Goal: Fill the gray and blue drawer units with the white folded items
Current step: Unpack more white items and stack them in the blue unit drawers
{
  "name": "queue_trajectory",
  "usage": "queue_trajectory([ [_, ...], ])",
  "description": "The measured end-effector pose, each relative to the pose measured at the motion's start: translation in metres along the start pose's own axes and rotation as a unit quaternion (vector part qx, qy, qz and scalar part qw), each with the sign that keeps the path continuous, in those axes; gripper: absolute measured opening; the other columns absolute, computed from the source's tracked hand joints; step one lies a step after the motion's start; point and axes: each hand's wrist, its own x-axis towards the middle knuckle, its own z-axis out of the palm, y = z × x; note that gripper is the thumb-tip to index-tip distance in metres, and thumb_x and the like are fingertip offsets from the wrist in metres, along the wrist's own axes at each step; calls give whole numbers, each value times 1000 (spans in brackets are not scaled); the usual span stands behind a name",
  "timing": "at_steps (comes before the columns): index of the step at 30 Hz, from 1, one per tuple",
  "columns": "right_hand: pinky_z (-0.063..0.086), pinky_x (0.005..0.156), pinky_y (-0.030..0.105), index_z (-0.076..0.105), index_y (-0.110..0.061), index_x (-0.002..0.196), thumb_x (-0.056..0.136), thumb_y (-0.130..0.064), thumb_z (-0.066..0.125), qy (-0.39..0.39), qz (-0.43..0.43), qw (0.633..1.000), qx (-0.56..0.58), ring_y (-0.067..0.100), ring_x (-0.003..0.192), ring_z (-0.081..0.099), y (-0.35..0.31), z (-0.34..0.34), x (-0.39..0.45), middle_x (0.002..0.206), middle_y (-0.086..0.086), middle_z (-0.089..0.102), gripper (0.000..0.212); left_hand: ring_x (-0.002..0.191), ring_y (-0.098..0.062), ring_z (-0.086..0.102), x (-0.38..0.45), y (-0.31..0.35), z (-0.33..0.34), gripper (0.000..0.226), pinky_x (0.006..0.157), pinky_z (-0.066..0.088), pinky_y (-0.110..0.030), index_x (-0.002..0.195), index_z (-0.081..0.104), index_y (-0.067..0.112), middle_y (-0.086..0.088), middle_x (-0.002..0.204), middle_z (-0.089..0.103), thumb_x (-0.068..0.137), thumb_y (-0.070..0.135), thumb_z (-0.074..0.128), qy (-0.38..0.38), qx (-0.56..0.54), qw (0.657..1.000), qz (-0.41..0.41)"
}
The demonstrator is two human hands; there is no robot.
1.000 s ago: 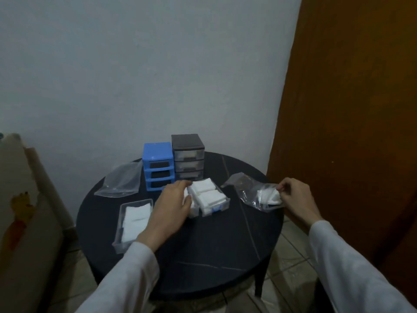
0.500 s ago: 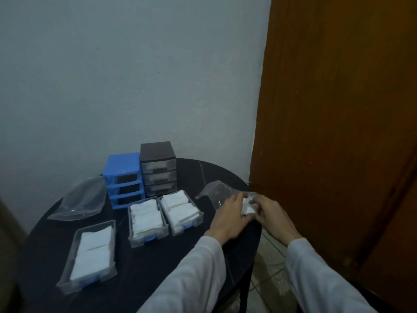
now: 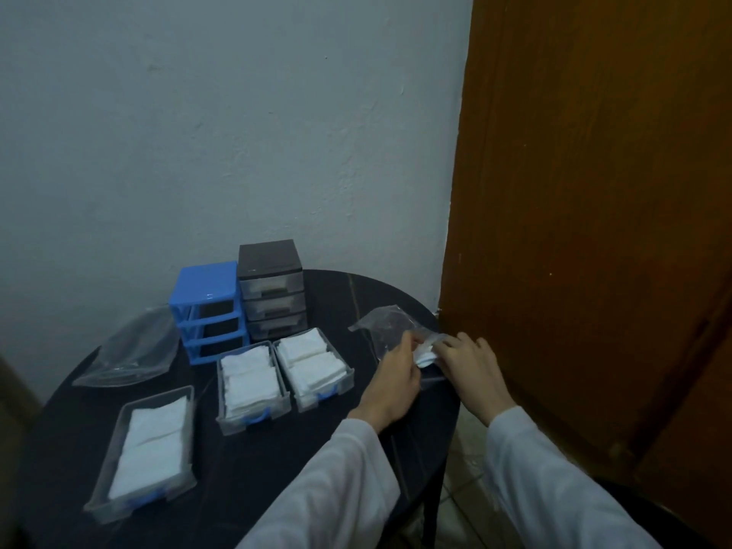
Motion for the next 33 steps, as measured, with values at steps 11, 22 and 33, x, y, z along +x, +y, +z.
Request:
queue_trajectory([
  [11,45,83,29,60,-23,106,94,-29,49,-4,83,940,331,10,94,52,26,-31,-20,102,-1,58,17,115,-14,53,2,2,-4,42,100,45,-34,129,39,21,-6,129,53,92,4,44,-30,-36,999,-15],
  [22,53,80,23,64,-15,106,89,-25,58,106,50,871,477,5,93,60,-16,-82,-12,100,-5,66,21,90,-4,59,-30,61,-37,7,80,52,-21,98,58,16,4,98,61,93,18,54,195,-203,956,78],
  [33,50,75,13,64,-27,99,91,-18,53,96,-47,795,597,-2,91,63,-87,-114,9,97,-11,67,17,95,-20,64,-59,65,-106,27,83,55,-35,103,58,11,-5,101,64,83,28,64,248,-272,923,113],
])
